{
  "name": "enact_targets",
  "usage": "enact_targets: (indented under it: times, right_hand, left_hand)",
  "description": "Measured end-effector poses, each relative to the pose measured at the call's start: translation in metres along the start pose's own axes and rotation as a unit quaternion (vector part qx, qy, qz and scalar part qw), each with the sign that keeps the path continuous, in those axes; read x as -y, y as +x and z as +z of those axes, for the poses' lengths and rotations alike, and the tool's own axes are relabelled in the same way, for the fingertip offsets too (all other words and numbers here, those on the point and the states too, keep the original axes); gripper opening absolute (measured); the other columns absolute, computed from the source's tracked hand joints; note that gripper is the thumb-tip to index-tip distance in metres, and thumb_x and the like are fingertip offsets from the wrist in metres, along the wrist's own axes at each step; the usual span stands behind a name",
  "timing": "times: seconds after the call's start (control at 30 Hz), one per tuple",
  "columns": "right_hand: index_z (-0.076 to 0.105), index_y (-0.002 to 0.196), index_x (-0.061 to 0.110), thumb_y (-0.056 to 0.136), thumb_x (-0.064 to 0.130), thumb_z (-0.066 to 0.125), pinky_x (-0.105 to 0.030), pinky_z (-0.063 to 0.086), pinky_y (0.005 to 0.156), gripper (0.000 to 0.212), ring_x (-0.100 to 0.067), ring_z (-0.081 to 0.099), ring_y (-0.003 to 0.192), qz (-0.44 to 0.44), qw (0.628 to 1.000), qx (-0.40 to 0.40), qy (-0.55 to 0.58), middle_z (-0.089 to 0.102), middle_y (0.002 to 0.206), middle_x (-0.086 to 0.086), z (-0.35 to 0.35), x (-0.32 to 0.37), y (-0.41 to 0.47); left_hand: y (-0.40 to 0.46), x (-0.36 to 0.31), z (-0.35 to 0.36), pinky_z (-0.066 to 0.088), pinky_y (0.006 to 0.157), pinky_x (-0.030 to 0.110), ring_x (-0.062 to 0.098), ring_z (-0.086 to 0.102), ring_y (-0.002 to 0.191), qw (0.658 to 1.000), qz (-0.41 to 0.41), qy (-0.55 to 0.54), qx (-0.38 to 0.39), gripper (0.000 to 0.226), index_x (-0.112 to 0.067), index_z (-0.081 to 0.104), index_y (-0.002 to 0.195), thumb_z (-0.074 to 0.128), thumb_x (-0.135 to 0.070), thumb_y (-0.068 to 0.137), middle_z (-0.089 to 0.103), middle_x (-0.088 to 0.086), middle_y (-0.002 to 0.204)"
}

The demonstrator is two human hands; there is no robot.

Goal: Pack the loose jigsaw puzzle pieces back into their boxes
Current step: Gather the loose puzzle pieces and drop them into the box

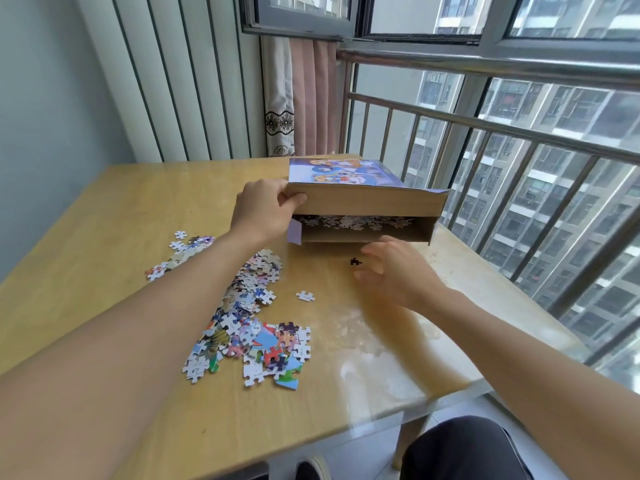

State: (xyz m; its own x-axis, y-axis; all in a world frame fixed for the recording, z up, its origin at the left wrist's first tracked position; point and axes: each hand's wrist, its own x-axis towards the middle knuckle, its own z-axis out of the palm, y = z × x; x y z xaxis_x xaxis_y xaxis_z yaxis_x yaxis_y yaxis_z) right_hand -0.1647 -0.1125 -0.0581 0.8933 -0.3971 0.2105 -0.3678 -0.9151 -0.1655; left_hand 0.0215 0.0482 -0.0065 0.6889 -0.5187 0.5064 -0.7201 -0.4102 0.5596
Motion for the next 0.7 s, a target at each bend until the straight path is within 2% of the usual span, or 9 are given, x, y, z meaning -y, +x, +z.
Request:
enact_targets:
  times: [0.07, 0.1, 0.2, 0.27, 0.33, 0.43, 0.5, 0.63, 0.7]
  right_hand:
    - [0.064, 0.129, 0.015, 0.082, 0.059, 0.072, -0.032, 0.045, 0.089, 0.065, -0.026, 0.058, 0.114, 0.047, 0.998, 0.029, 0.013, 0.064, 0.119, -0.005, 0.006, -0.006, 0.006]
    - [0.065, 0.129, 0.016, 0.082, 0.058, 0.072, -0.029, 0.041, 0.086, 0.063, -0.025, 0.057, 0.115, 0.058, 0.997, 0.026, 0.032, 0.063, 0.12, -0.004, 0.01, -0.005, 0.008]
    - [0.074, 0.117, 0.016, 0.085, 0.039, 0.077, -0.024, 0.035, 0.076, 0.04, -0.02, 0.06, 0.103, 0.064, 0.988, -0.003, 0.137, 0.063, 0.103, 0.002, 0.015, 0.0, 0.011]
    - [0.078, 0.106, 0.017, 0.086, 0.028, 0.078, -0.023, 0.039, 0.073, 0.022, -0.017, 0.063, 0.092, 0.056, 0.983, -0.007, 0.174, 0.068, 0.092, 0.004, 0.015, 0.003, 0.012]
    - [0.08, 0.095, 0.016, 0.086, 0.02, 0.077, -0.024, 0.045, 0.073, 0.01, -0.016, 0.064, 0.084, 0.033, 0.985, -0.003, 0.166, 0.072, 0.088, 0.001, 0.015, 0.006, 0.014]
    - [0.078, 0.088, 0.014, 0.086, 0.016, 0.077, -0.027, 0.048, 0.074, 0.003, -0.012, 0.059, 0.076, -0.001, 0.99, 0.002, 0.14, 0.07, 0.085, 0.002, 0.014, 0.007, 0.015]
    - [0.076, 0.087, 0.015, 0.084, 0.019, 0.079, -0.026, 0.049, 0.073, 0.006, -0.012, 0.06, 0.076, -0.003, 0.988, -0.003, 0.156, 0.069, 0.085, 0.002, 0.013, 0.006, 0.015]
    - [0.077, 0.101, 0.014, 0.082, 0.031, 0.082, -0.018, 0.041, 0.064, 0.025, -0.012, 0.059, 0.078, 0.006, 0.987, 0.017, 0.157, 0.067, 0.086, 0.001, 0.013, 0.011, 0.019]
    - [0.078, 0.1, 0.013, 0.081, 0.029, 0.083, -0.015, 0.041, 0.061, 0.025, -0.01, 0.059, 0.075, 0.01, 0.988, 0.024, 0.154, 0.068, 0.084, 0.001, 0.012, 0.015, 0.023]
  left_hand:
    - [-0.002, 0.002, 0.004, 0.049, 0.075, 0.033, 0.022, 0.062, 0.084, 1.0, -0.011, 0.002, 0.005, 0.024, -0.019, 0.075, 0.106, 0.065, -0.037, 0.093, 0.072, 0.0, 0.088]
    - [-0.003, 0.003, 0.006, 0.051, 0.076, 0.035, 0.022, 0.063, 0.084, 1.0, -0.017, 0.001, 0.009, 0.025, -0.018, 0.075, 0.106, 0.065, -0.037, 0.093, 0.072, 0.0, 0.088]
    - [-0.007, 0.007, 0.012, 0.052, 0.079, 0.037, 0.022, 0.064, 0.085, 0.999, -0.029, 0.004, 0.017, 0.025, -0.018, 0.076, 0.104, 0.066, -0.038, 0.093, 0.073, 0.0, 0.089]
    - [-0.01, 0.009, 0.016, 0.052, 0.079, 0.036, 0.022, 0.064, 0.085, 0.999, -0.03, 0.006, 0.021, 0.025, -0.019, 0.076, 0.104, 0.066, -0.039, 0.092, 0.073, -0.001, 0.088]
    - [-0.014, 0.01, 0.019, 0.052, 0.078, 0.035, 0.021, 0.064, 0.085, 0.999, -0.029, 0.004, 0.028, 0.025, -0.021, 0.076, 0.106, 0.066, -0.039, 0.092, 0.073, -0.002, 0.088]
    - [-0.015, 0.013, 0.021, 0.053, 0.078, 0.034, 0.021, 0.065, 0.085, 0.999, -0.027, -0.001, 0.033, 0.026, -0.022, 0.076, 0.108, 0.066, -0.04, 0.092, 0.073, -0.003, 0.089]
    - [-0.014, 0.013, 0.022, 0.053, 0.079, 0.036, 0.021, 0.065, 0.086, 0.999, -0.026, -0.002, 0.03, 0.026, -0.022, 0.076, 0.109, 0.066, -0.04, 0.092, 0.074, -0.003, 0.091]
    - [-0.012, 0.014, 0.02, 0.052, 0.078, 0.034, 0.021, 0.064, 0.086, 0.999, -0.022, -0.002, 0.023, 0.026, -0.022, 0.076, 0.109, 0.067, -0.04, 0.092, 0.073, -0.003, 0.091]
    - [-0.013, 0.014, 0.021, 0.052, 0.077, 0.034, 0.02, 0.064, 0.086, 0.999, -0.021, -0.004, 0.025, 0.026, -0.022, 0.075, 0.11, 0.067, -0.039, 0.092, 0.073, -0.003, 0.09]
